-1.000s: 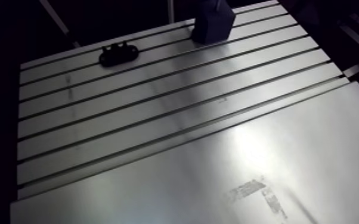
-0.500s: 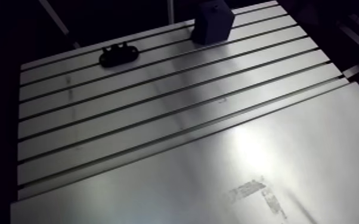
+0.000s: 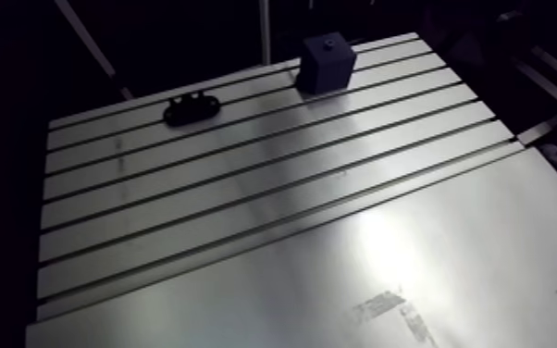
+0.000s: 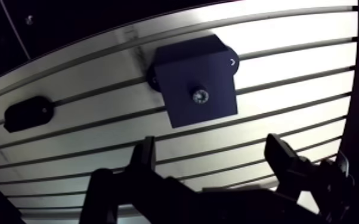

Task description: Pick up the M10 bolt and insert it into the hole until fully seated.

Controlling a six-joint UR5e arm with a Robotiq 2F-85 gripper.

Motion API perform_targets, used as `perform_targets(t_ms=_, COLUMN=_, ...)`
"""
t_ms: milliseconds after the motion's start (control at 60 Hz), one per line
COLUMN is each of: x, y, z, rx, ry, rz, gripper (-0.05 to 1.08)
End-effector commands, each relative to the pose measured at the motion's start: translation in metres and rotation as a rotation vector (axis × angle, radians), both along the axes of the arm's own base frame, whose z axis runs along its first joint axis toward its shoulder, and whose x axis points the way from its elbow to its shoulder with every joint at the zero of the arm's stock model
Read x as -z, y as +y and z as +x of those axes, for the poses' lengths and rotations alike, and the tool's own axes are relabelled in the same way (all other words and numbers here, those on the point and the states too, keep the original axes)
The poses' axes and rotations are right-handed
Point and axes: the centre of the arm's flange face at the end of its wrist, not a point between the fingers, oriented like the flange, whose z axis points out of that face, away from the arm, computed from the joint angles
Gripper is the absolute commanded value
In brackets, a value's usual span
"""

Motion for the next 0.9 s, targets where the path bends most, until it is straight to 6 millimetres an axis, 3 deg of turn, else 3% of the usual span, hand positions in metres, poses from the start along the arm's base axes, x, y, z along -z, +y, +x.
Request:
perform_targets(t_ms=17, x=-0.085, y=-0.044, z=0.068, rx=-0.017, ry=0.083, rz=0.02, gripper=0.0)
perform_targets(t_ms=100, x=-0.095, y=-0.061, z=0.09, rx=-0.021, ry=0.095, rz=0.017, gripper=0.0)
perform_targets(t_ms=133, x=-0.1, y=-0.087, z=0.11, rx=-0.028, ry=0.137, rz=0.015, gripper=0.0)
perform_targets(t_ms=300, x=-0.127, y=-0.125, z=0.14, rx=-0.079, ry=0.325, rz=0.057, gripper=0.0)
perform_targets(t_ms=467, x=-0.144, y=-0.155, z=0.15, rx=-0.111, ry=0.351, rz=0.044, gripper=0.0)
perform_targets(t_ms=500, x=-0.148, y=-0.17, z=0.154, rx=-0.129, ry=0.357, rz=0.034, gripper=0.0)
perform_targets(t_ms=617, x=-0.147, y=-0.194, z=0.16, rx=-0.158, ry=0.31, rz=0.015, gripper=0.0)
perform_targets(t_ms=650, x=-0.146, y=-0.211, z=0.164, rx=-0.187, ry=0.264, rz=0.004, gripper=0.0)
perform_targets(t_ms=783, x=-0.149, y=-0.23, z=0.17, rx=-0.219, ry=0.221, rz=-0.011, gripper=0.0)
perform_targets(t_ms=900, x=-0.152, y=-0.232, z=0.171, rx=-0.219, ry=0.196, rz=-0.011, gripper=0.0)
